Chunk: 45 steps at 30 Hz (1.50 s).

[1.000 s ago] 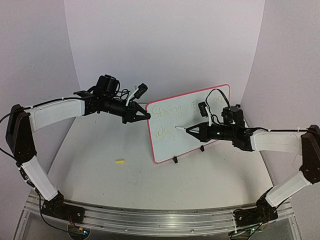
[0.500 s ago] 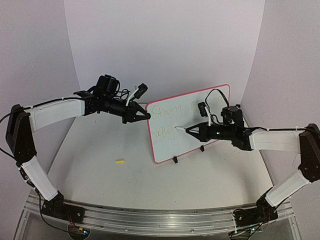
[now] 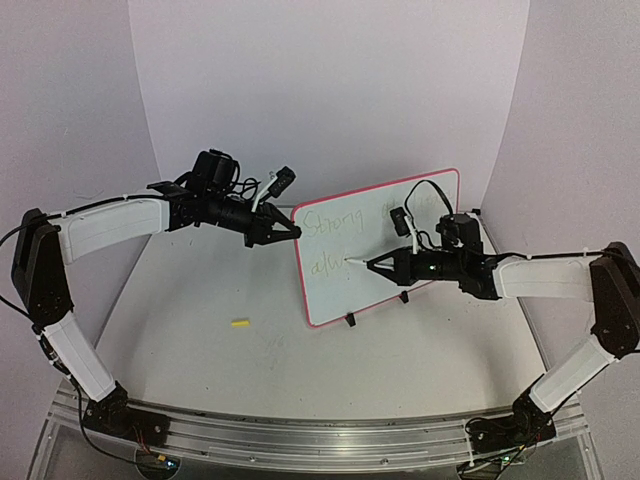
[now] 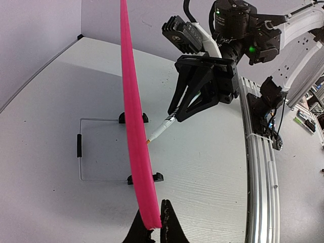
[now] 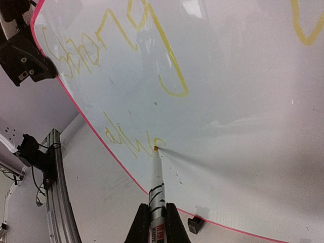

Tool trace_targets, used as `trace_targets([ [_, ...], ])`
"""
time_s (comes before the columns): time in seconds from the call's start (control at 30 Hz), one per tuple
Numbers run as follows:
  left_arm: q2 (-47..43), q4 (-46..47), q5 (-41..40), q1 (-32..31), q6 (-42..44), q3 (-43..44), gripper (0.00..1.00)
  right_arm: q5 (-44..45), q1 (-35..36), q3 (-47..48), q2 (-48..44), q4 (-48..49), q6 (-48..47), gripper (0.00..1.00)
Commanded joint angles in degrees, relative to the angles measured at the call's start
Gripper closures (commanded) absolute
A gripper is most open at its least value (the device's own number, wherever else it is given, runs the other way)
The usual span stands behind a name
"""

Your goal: Write a sentence on the whiteboard

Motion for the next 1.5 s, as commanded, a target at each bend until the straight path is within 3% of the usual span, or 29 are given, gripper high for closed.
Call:
trace_targets([
  [0.0, 0.06, -3.53, 1.93, -1.27, 3.04, 0.05, 1.00, 2.92, -0.28, -0.89, -0.97, 0.93, -0.13, 1.00],
  [0.8, -0.30, -3.52, 2.08, -1.29, 2.94, 0.12, 1.00, 5.28, -0.29, 2.95, -3.69, -0.77, -1.20, 1.00],
  [1.47, -0.03, -3.51, 2.12, -1.35, 2.94, 0.12, 1.00, 5.99, -0.29, -0.84, -1.71, -0.84, -0.96, 1.00],
])
